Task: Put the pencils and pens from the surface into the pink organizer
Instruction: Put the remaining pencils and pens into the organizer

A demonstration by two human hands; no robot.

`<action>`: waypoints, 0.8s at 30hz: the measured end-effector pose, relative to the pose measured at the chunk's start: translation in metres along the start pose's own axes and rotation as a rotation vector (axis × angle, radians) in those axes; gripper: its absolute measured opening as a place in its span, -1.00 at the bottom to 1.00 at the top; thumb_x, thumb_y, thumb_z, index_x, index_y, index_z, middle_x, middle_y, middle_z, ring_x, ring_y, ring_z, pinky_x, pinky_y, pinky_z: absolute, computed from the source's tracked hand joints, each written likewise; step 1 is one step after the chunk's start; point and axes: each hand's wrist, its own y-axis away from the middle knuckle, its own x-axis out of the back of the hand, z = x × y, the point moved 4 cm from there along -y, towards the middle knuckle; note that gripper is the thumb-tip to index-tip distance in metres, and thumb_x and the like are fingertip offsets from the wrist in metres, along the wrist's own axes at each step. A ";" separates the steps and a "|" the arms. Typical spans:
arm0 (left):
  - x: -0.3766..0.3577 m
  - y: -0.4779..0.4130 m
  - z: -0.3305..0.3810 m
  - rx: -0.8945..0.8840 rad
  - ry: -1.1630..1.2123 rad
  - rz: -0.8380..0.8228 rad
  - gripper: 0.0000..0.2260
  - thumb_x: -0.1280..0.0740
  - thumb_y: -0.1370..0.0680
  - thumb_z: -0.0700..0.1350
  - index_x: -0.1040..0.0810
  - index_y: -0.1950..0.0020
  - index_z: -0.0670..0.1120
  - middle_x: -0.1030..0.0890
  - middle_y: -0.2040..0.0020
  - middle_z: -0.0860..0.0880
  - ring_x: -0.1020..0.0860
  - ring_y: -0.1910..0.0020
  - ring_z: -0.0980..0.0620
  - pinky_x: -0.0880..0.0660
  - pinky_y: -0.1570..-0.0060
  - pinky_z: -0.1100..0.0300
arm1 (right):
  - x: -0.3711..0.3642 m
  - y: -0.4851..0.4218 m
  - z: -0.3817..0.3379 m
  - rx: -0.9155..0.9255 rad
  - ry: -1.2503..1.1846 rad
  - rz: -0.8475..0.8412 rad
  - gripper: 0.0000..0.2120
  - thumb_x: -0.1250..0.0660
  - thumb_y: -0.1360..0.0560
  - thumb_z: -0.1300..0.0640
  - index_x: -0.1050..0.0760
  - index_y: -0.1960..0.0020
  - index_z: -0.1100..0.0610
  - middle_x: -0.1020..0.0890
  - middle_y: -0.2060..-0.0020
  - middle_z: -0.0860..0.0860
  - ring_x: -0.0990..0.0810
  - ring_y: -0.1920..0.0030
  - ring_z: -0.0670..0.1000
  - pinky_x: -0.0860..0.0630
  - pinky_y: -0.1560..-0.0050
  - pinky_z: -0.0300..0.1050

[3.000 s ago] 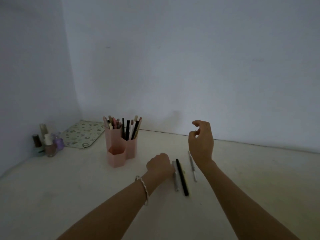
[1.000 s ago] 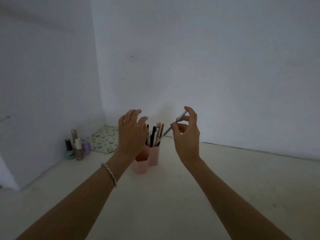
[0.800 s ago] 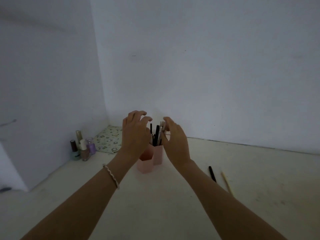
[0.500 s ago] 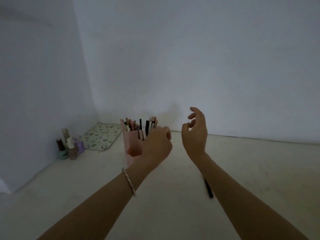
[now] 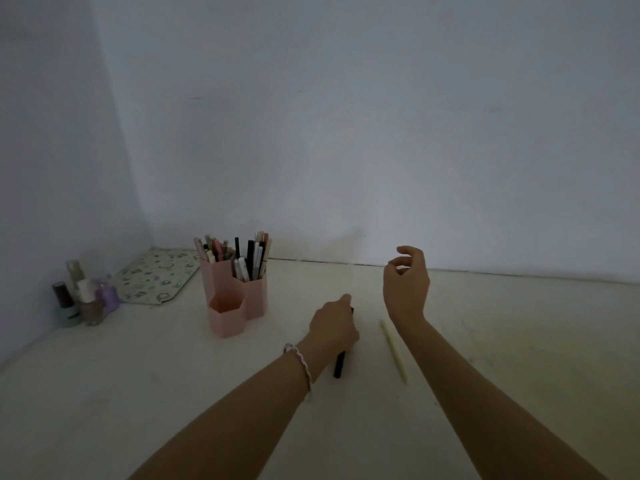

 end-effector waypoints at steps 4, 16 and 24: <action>0.046 0.004 0.001 -0.102 0.069 0.218 -0.30 -0.31 -0.53 -0.17 -0.02 -0.58 0.02 -0.53 -0.13 -0.20 -0.57 0.02 -0.12 -0.52 0.05 0.09 | -0.003 -0.008 0.006 -0.034 0.274 -0.198 -0.83 -0.25 -0.49 0.26 -0.46 -0.07 0.13 -0.51 0.29 -0.07 -0.50 0.34 -0.07 -0.40 0.33 -0.21; 0.183 0.031 -0.024 -0.422 0.267 0.895 -0.38 -0.35 -0.48 -0.26 -0.20 -0.43 0.14 -0.53 0.17 -0.03 -0.58 0.27 0.03 -0.60 0.27 0.17 | -0.021 0.027 0.017 -0.021 0.893 -0.670 -0.79 -0.29 -0.47 0.23 -0.34 -0.07 0.20 -0.51 0.11 0.09 -0.52 0.16 0.07 -0.42 0.21 -0.14; 0.192 0.037 -0.078 -0.415 0.080 0.884 -0.37 -0.41 -0.48 -0.23 -0.21 -0.42 0.14 -0.53 0.15 0.04 -0.57 0.27 0.10 -0.60 0.22 0.25 | -0.050 0.022 -0.060 0.226 0.255 -0.420 -0.67 -0.32 -0.46 0.26 -0.38 -0.18 0.07 -0.54 0.34 0.04 -0.50 0.40 -0.04 -0.55 0.33 -0.09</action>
